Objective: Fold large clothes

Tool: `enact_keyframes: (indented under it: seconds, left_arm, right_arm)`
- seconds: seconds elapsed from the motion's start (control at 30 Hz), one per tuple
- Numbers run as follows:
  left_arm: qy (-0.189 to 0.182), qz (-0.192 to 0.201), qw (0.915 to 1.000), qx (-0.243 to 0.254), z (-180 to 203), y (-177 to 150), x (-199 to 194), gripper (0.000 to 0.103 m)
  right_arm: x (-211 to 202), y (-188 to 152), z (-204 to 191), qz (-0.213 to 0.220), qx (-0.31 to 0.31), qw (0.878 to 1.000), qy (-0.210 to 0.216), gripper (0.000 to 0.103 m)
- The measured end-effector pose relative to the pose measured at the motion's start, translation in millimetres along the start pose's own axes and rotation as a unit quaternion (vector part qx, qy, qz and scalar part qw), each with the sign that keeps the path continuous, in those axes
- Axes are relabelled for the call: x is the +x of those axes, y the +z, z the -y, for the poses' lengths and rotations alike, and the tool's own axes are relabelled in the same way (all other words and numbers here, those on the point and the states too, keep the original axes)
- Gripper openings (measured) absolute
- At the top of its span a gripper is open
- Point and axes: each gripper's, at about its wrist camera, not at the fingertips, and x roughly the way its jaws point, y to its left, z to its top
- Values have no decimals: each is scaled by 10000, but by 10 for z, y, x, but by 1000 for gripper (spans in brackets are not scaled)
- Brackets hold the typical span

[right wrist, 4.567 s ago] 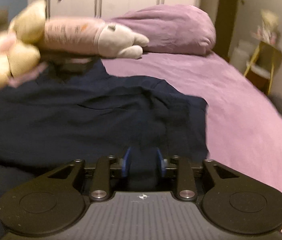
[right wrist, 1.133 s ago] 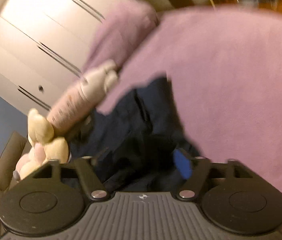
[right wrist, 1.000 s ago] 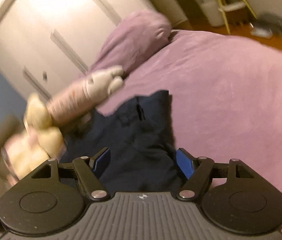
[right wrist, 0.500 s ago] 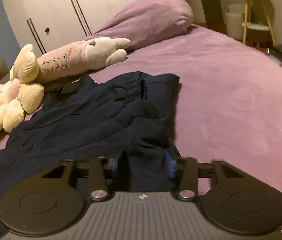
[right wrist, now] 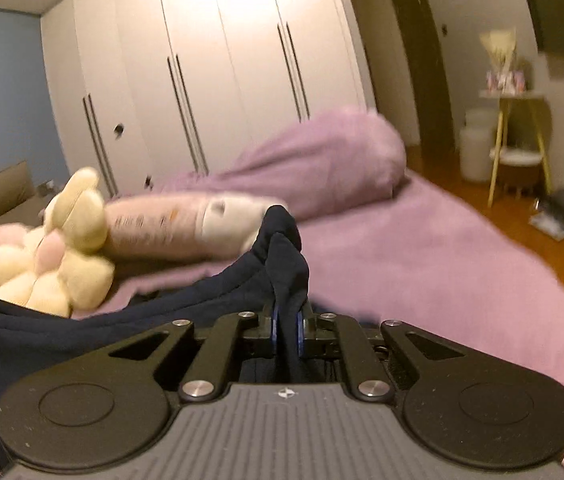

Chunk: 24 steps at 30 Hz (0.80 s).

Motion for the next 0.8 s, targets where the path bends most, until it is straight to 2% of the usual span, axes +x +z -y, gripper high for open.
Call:
enact_keyframes:
  seconds: [0.17, 0.27, 0.33, 0.4, 0.5, 0.57, 0.67, 0.8]
  left_arm:
    - [347, 319, 9989, 10, 139, 357, 717, 23]
    - [618, 522, 9967, 111, 122, 323, 1228, 24]
    - [856, 507, 9950, 122, 76, 146, 1580, 25]
    - [1151, 329, 9925, 235, 24, -95, 1946, 25]
    - [1341, 356, 9889, 537, -82, -458, 2248, 30]
    - [1361, 408, 9883, 552, -201, -615, 2354, 36]
    - [1188, 364, 9922, 93, -418, -713, 2475, 43]
    - [1026, 380, 9939, -143, -519, -785, 2534, 52]
  right_arm:
    - [751, 517, -237, 231, 10, 9989, -415, 8]
    - [1263, 576, -362, 277, -91, 9964, -797, 8]
    - [1563, 462, -416, 233, -224, 9937, -1075, 8]
    - [1881, 226, -395, 89, -182, 9918, -1265, 8]
    - [2196, -134, -331, -97, -189, 9888, -1480, 8]
    - [2325, -303, -296, -141, -260, 9872, -1570, 8]
    - [2438, -471, -182, -269, -121, 9879, -1521, 10]
    - [2620, -661, -30, -522, 189, 9876, -1466, 13]
